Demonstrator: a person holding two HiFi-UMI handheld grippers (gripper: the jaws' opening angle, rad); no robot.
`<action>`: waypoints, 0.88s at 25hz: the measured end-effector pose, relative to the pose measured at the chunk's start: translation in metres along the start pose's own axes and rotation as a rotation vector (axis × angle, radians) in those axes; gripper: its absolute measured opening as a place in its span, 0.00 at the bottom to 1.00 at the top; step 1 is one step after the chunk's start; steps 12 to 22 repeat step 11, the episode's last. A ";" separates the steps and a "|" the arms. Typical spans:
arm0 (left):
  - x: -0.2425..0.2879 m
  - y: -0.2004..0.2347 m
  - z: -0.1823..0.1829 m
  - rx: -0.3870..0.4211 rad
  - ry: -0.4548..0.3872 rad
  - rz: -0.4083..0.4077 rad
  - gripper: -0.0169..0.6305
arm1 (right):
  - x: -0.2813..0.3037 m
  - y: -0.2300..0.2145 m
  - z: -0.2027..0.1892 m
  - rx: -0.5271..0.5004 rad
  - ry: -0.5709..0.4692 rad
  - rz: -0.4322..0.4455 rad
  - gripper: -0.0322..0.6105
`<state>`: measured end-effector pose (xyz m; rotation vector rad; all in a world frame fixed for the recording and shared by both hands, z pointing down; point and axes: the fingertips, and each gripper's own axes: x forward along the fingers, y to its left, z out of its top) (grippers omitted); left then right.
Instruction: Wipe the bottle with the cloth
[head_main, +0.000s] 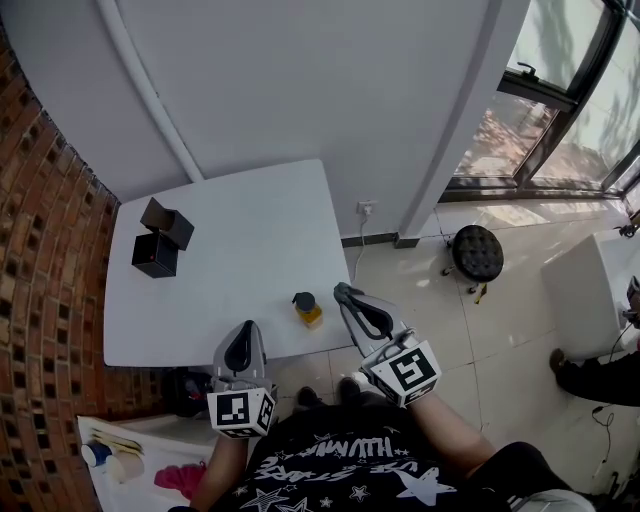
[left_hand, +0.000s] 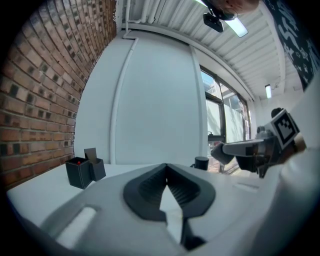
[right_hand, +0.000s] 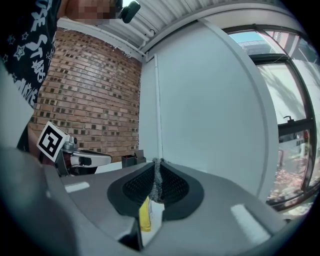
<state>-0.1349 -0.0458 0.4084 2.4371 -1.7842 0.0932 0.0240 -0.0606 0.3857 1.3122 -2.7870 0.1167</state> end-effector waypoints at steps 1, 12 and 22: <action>0.000 0.001 0.000 0.003 -0.001 0.002 0.03 | 0.000 0.001 -0.001 0.000 0.000 -0.002 0.11; -0.004 0.014 -0.005 0.000 0.024 0.038 0.03 | -0.004 -0.002 -0.007 0.031 0.019 -0.040 0.11; -0.004 0.014 -0.005 0.000 0.024 0.038 0.03 | -0.004 -0.002 -0.007 0.031 0.019 -0.040 0.11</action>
